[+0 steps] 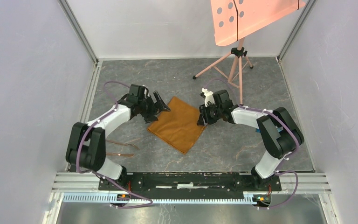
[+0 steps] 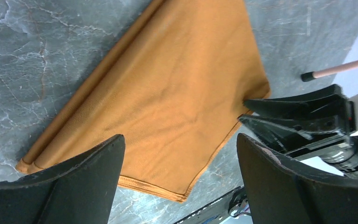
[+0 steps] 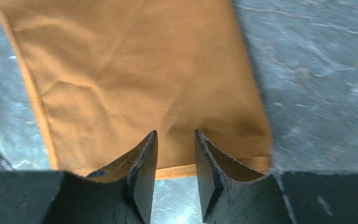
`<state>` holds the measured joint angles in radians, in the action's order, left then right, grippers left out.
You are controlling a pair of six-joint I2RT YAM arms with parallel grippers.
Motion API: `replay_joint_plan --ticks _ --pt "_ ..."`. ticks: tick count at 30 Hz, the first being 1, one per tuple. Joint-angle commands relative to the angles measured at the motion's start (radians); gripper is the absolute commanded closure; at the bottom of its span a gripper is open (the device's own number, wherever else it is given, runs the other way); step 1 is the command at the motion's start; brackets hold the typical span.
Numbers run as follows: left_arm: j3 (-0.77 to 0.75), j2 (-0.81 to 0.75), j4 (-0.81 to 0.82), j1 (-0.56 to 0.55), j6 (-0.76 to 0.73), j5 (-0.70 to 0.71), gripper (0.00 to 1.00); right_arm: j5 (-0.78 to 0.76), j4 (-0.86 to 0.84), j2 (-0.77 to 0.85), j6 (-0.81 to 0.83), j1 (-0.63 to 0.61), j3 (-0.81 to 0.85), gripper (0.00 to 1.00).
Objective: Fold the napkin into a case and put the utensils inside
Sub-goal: Move the square-folded napkin to the center of the board.
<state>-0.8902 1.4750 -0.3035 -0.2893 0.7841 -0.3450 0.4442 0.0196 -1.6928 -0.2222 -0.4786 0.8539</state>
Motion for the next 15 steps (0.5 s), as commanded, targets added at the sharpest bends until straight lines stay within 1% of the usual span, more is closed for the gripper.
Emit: replay_joint_plan --ticks 1,3,6,10,12,13,15 --pt "-0.005 0.085 0.063 0.001 -0.054 -0.049 0.04 -0.104 -0.022 -0.029 0.085 0.04 0.002 0.6" --pt "0.029 0.101 0.088 0.002 -0.057 -0.022 0.04 -0.171 0.006 -0.037 0.137 0.049 0.014 0.59" --pt "0.077 0.13 0.126 0.0 -0.054 -0.007 0.05 -0.255 0.049 -0.067 0.237 0.05 0.074 0.58" --pt "0.17 0.121 0.212 -0.027 0.01 -0.02 0.05 -0.334 0.079 -0.111 0.324 0.051 0.158 0.55" --pt "0.202 0.095 0.239 -0.065 0.051 -0.015 0.05 -0.376 0.105 -0.121 0.331 0.05 0.211 0.53" --pt "0.221 0.078 0.257 -0.088 0.078 -0.015 0.05 -0.381 0.143 -0.123 0.32 0.049 0.253 0.52" --pt "0.25 0.039 0.277 -0.12 0.121 -0.011 0.05 -0.317 0.164 -0.09 0.253 0.045 0.292 0.5"
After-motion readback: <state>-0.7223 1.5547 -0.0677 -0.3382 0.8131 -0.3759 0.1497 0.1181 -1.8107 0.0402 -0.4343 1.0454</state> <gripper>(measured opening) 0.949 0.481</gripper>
